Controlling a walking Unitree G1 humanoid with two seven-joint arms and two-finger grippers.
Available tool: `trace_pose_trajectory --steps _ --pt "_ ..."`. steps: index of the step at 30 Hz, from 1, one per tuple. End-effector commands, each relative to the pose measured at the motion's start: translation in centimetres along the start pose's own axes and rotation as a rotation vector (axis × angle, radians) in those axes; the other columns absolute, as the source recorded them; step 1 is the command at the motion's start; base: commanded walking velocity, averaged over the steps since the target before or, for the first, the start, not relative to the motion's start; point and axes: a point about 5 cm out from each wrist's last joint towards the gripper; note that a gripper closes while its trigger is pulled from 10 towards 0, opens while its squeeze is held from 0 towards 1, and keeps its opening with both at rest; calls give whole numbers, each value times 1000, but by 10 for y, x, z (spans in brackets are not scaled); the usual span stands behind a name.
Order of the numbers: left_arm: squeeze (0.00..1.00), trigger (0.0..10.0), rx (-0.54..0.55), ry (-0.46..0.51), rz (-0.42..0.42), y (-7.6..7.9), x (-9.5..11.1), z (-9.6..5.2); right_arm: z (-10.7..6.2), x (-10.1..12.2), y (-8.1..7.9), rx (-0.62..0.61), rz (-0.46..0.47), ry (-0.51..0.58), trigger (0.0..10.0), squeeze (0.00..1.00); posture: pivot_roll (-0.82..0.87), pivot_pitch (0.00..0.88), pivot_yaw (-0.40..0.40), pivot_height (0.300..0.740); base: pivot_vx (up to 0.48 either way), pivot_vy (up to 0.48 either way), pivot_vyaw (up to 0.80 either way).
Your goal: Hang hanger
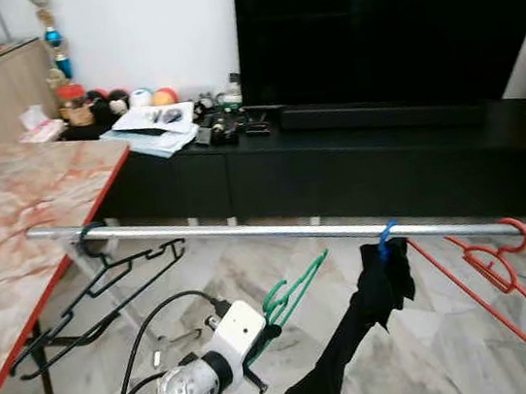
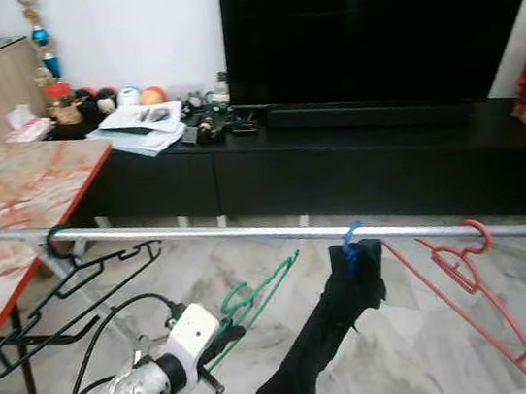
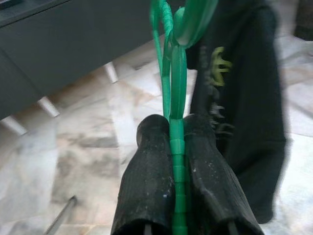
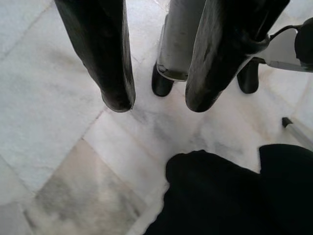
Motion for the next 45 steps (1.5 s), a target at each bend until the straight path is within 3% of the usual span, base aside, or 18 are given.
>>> trace_pose_trajectory --steps 1,5,10,20,23,32,39,45 --pt "0 10000 27 1 12 -5 3 2 0 2 0 -1 -7 5 10000 0 166 0 -93 740 0 0 0" --pt "0 10000 80 18 25 -14 13 13 0 2 1 -2 -12 6 10000 0 155 0 -95 740 0 0 0" --pt "0 10000 183 37 -34 -28 22 21 0 2 2 -3 -15 6 10000 0 146 0 -102 740 0 0 0" --pt "0 10000 318 1 -53 -49 27 30 -1 2 4 -5 -32 4 10000 0 135 0 -109 740 0 0 0" --pt "0 10000 364 -38 -100 -54 23 33 -1 2 5 -5 -35 4 10000 0 134 0 -110 740 0 0 0" --pt "0 10000 360 -90 -160 -51 19 41 -1 2 5 -5 -43 2 10000 0 126 0 -111 740 0 0 0" --pt "0 10000 314 -158 -180 -35 8 47 -1 1 5 -4 -42 -1 10000 0 127 0 -105 740 0 0 0" --pt "0 10000 303 -121 -207 -28 22 58 -1 1 4 1 -40 0 10000 0 129 0 -107 740 0 0 0"
Point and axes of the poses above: a point about 5 cm out from each wrist's last joint towards the gripper, its own z axis pointing out of the wrist towards the gripper, its own x axis along the axis of the wrist's last joint, y = z × x, and after that the axes turned 5 degrees about -z, right-handed
